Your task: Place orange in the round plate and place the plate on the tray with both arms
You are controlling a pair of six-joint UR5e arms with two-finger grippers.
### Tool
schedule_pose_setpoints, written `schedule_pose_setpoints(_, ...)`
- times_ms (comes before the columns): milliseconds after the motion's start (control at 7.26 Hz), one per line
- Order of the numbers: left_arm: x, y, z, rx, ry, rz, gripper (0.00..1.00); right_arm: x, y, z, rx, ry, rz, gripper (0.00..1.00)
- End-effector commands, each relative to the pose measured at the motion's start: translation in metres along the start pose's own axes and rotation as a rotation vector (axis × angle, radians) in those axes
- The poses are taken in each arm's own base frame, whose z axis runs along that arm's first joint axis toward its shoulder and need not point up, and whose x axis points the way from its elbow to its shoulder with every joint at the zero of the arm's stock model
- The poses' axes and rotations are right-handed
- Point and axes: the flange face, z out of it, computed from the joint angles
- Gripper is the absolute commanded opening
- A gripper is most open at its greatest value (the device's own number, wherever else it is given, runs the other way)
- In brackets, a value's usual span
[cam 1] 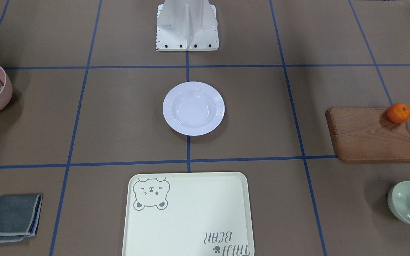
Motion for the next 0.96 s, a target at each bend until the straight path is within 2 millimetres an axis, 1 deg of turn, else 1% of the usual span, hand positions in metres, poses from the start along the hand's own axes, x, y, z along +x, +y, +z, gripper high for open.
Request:
schedule_pose_setpoints(0, 0.005, 0.007, -0.003, 0.003, 0.003, 0.004, 0.99, -0.001, -0.001, -0.002, 0.004, 0.004, 0.005, 1.0)
schedule_pose_setpoints(138, 0.005, 0.006, -0.003, 0.004, 0.001, 0.005, 0.99, -0.007, -0.008, -0.007, 0.019, -0.006, -0.007, 1.0)
schedule_pose_setpoints(275, 0.008, -0.001, -0.006, 0.012, 0.0, 0.016, 1.0, -0.014, -0.01, -0.014, 0.059, -0.015, -0.051, 1.0)
schedule_pose_setpoints(413, 0.008, -0.003, -0.007, 0.014, -0.004, 0.017, 1.0, -0.013, -0.007, -0.014, 0.138, -0.016, -0.136, 1.0)
schedule_pose_setpoints(551, 0.008, -0.005, -0.008, 0.016, -0.002, 0.019, 0.99, -0.011, 0.008, -0.01, 0.235, -0.021, -0.242, 1.0)
schedule_pose_setpoints(689, 0.009, -0.009, -0.009, 0.019, -0.004, 0.021, 0.99, -0.011, -0.004, -0.013, 0.331, -0.004, -0.277, 1.0)
schedule_pose_setpoints(826, 0.009, -0.011, -0.009, 0.021, -0.005, 0.023, 1.0, -0.027, -0.028, -0.031, 0.373, -0.072, -0.023, 1.0)
